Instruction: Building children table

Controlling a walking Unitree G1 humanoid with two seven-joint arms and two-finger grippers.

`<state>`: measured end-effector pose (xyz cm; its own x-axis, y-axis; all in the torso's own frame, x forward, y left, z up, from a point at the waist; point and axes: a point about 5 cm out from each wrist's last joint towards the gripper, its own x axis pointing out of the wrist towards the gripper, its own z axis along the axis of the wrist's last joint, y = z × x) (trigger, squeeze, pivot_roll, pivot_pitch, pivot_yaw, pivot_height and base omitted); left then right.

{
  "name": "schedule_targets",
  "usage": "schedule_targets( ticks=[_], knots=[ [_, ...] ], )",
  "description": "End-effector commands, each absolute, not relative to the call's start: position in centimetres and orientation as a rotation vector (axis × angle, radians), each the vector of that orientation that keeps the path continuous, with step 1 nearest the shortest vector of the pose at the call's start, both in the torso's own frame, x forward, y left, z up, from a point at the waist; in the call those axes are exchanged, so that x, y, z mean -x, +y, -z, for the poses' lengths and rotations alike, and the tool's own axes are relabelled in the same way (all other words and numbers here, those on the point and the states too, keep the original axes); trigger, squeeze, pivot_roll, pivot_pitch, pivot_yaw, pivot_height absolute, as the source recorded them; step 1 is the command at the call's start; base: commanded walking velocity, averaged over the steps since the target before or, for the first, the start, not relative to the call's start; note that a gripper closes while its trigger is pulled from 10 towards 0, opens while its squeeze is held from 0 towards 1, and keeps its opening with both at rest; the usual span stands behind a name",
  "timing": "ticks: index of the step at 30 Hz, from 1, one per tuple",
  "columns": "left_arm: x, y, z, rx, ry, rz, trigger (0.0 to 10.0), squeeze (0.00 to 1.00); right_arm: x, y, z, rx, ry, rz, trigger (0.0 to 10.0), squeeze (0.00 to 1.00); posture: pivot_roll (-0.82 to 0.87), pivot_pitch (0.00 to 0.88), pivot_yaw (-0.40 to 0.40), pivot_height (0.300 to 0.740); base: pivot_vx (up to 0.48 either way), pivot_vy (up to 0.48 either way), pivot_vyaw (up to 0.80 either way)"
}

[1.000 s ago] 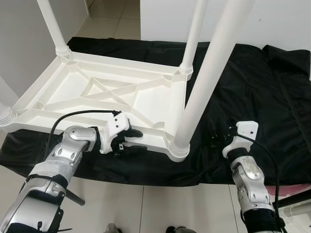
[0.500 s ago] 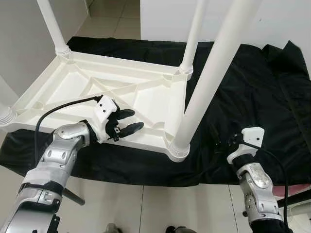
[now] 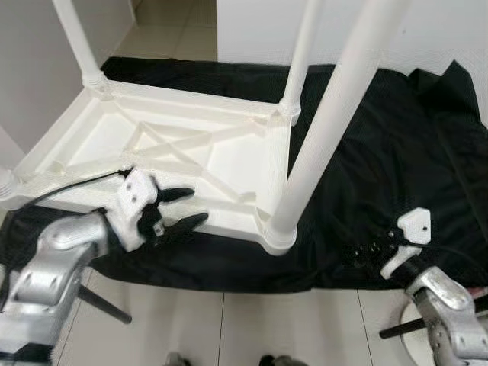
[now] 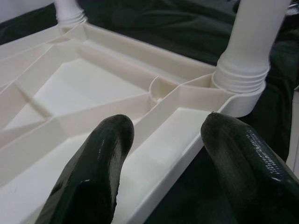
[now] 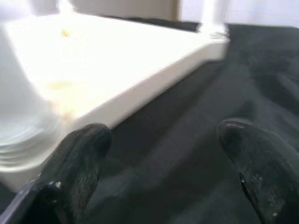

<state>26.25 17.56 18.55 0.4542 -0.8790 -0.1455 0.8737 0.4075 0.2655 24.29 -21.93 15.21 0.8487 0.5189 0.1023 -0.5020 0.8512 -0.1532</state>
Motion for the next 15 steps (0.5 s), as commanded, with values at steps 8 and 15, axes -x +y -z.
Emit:
schedule_targets(
  ticks=[8, 15],
  knots=[
    [-23.4, 16.3, -18.2, -0.270, 0.062, 1.181, 10.0, 0.00, -23.5, -19.3, -15.8, 0.112, -0.100, -0.783, 10.0, 0.00, 0.00, 0.123, -0.009, 0.740, 0.000, 0.000, 0.00],
    [-22.9, 14.4, -17.4, -0.237, 0.046, 1.108, 10.0, 0.00, -24.1, -16.9, -16.0, 0.101, -0.101, -0.918, 10.0, 0.00, 0.01, 0.129, -0.010, 0.740, 0.000, 0.000, 0.00]
  ],
)
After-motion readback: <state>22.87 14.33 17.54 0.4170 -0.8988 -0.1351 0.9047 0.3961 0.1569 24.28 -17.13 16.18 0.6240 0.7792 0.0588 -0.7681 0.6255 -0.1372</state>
